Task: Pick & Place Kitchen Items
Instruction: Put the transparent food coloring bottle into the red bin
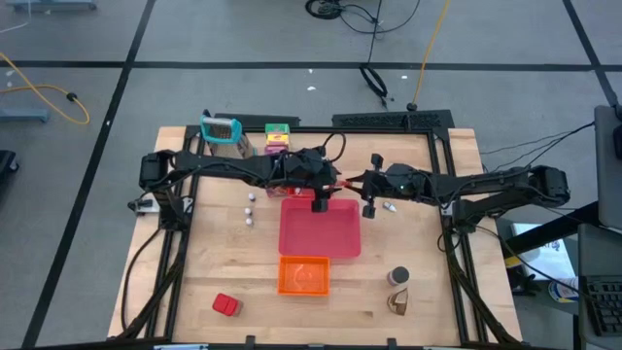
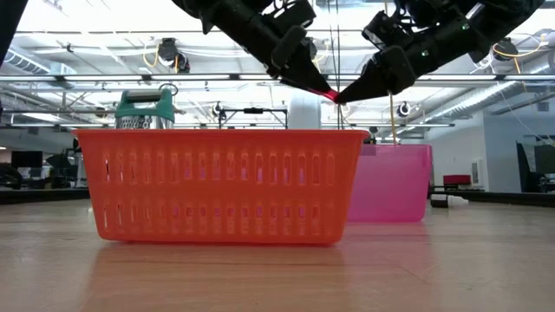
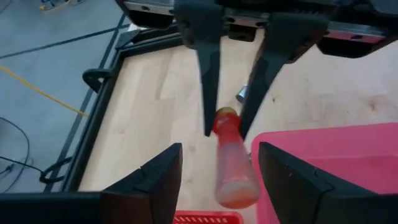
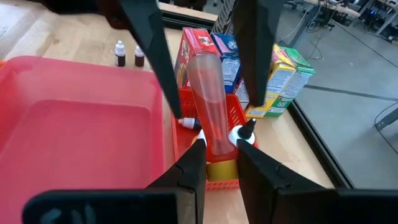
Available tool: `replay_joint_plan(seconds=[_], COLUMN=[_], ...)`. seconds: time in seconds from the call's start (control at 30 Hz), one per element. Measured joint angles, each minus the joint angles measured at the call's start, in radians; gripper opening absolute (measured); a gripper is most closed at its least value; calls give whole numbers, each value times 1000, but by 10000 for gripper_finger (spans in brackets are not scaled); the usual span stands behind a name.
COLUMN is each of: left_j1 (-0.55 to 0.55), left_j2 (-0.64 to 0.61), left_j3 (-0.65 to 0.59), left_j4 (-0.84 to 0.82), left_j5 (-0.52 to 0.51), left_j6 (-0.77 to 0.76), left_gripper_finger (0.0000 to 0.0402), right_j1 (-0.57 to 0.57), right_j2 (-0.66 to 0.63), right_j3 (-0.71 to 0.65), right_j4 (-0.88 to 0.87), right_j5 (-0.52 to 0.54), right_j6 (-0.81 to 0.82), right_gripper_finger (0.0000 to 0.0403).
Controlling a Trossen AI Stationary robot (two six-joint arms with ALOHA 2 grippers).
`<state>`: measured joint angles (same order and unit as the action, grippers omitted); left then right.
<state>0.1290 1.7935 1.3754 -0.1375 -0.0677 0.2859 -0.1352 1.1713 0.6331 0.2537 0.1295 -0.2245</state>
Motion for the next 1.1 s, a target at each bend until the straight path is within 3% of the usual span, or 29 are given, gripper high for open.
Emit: replay_joint_plan(seconds=[0.17,0.43,0.63,0.73,0.9,1.1], left_j1=[0,0,0,-1,3,0], left_j2=[0,0,0,0,-17,-98], left_j3=[0,0,1,1,-1,1], left_j4=[9,-3,-13,-20,-103,-283], left_j5=[1,24,13,-27,-147,-298], left_j6=[0,10,20,19,15,-75], left_gripper_finger=[173,52,48,48,48,48], right_j1=[0,0,0,-1,1,-1], right_j2=[0,0,0,0,0,0], right_j3=[0,0,0,0,0,0], right_j4=[4,1,3,6,-21,-75], right_j5=[0,-2,-3,2,28,110], right_j6=[2,3,3,3,7,7], right_gripper_finger=[60,60,60,80,119,123])
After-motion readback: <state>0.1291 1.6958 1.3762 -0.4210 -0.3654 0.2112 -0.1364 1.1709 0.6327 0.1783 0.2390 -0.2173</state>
